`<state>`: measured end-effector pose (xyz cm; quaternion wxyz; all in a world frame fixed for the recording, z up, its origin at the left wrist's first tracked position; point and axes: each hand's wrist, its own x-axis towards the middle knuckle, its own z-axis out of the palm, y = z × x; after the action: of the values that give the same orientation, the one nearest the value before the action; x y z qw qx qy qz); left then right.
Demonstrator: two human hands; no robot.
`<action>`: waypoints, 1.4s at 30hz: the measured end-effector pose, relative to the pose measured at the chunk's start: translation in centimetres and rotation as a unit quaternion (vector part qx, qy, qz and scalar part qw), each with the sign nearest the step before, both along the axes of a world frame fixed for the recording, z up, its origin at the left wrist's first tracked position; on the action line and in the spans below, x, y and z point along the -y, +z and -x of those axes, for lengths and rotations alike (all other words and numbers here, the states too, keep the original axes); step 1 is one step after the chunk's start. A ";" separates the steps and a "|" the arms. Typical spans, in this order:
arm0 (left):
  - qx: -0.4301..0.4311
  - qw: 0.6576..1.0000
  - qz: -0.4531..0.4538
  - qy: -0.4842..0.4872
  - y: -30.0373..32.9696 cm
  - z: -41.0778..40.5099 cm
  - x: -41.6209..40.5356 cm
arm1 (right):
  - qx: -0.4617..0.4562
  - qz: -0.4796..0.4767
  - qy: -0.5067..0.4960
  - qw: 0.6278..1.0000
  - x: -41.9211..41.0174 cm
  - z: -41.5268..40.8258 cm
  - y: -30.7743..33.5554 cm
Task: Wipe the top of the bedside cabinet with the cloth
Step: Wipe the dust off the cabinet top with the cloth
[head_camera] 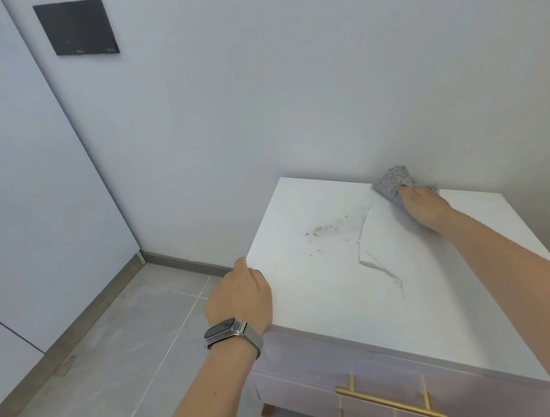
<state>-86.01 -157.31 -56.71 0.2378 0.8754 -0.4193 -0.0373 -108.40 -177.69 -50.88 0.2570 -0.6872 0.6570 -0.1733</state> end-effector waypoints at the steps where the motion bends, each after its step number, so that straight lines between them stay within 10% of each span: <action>1: 0.000 1.000 0.000 0.002 0.0 0.0 0.0 | -0.005 -0.001 0.014 1.000 0.2 -0.7 0.0; 24: -0.013 1.000 -0.004 -0.009 0.6 0.0 -0.2 | 0.073 -0.097 0.120 0.985 -8.7 0.6 0.2; 35: -0.021 1.000 -0.002 -0.007 0.6 0.0 -0.2 | 0.527 -0.046 -0.100 0.843 -6.9 3.3 3.1; 42: -0.015 1.000 -0.003 -0.010 0.5 0.0 -0.1 | 0.251 0.180 -0.197 0.930 -5.1 3.1 2.8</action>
<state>-86.00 -157.18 -56.22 0.2406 0.8714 -0.4242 -0.0539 -111.53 -172.60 -48.12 0.2461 -0.5125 0.6513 -0.5026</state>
